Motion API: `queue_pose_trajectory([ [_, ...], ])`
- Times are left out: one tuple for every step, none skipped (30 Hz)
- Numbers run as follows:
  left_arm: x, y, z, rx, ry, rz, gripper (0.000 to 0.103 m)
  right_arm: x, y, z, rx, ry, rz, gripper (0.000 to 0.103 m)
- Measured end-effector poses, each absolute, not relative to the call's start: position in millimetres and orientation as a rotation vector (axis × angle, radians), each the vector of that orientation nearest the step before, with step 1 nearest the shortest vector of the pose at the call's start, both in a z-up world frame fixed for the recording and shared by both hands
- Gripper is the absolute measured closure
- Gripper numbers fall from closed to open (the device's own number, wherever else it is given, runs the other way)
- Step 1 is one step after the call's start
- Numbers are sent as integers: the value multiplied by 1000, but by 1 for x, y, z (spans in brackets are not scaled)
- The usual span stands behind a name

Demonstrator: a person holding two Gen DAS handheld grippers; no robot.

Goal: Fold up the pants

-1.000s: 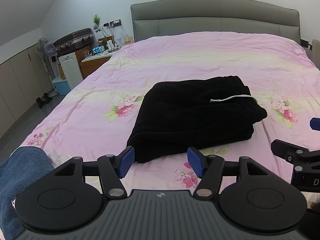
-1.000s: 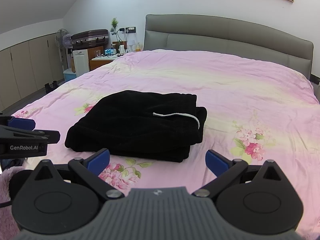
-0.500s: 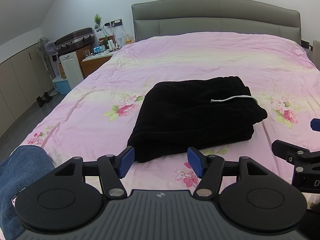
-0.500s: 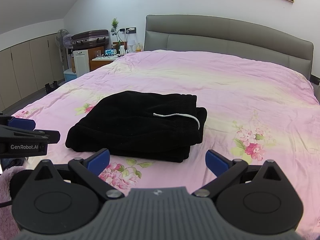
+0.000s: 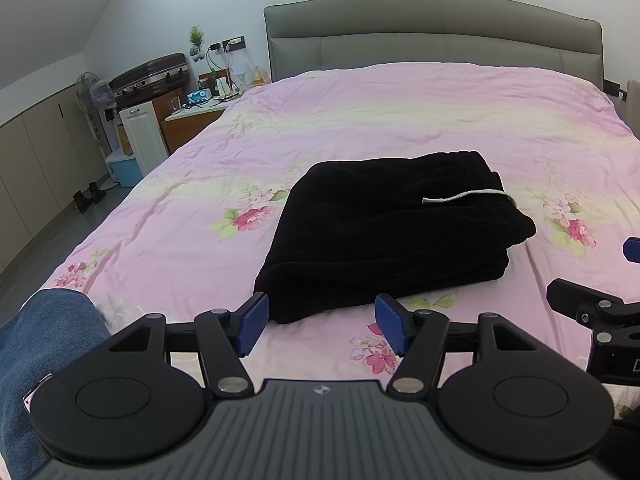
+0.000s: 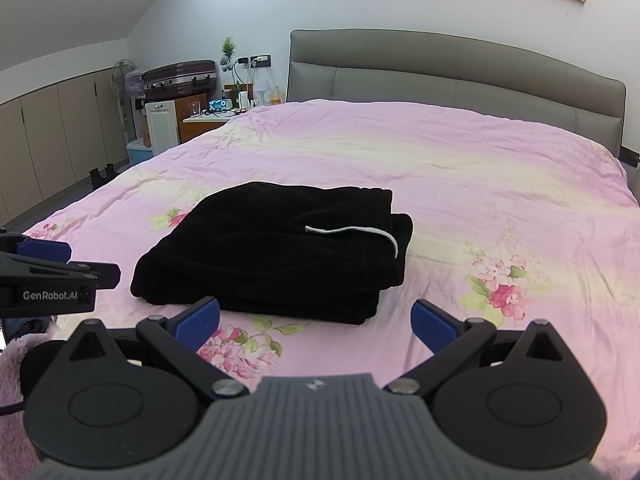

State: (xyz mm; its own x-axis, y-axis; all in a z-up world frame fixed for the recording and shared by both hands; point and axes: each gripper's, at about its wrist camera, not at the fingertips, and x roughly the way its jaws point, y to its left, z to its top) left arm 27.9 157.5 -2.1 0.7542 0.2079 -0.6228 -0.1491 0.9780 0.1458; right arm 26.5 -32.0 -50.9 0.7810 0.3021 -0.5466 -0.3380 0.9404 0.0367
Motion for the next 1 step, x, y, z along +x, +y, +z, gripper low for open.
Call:
queue_pose_trajectory([
  [28, 158, -2, 89, 690, 195, 31, 27, -32, -51, -63, 581, 345, 5],
])
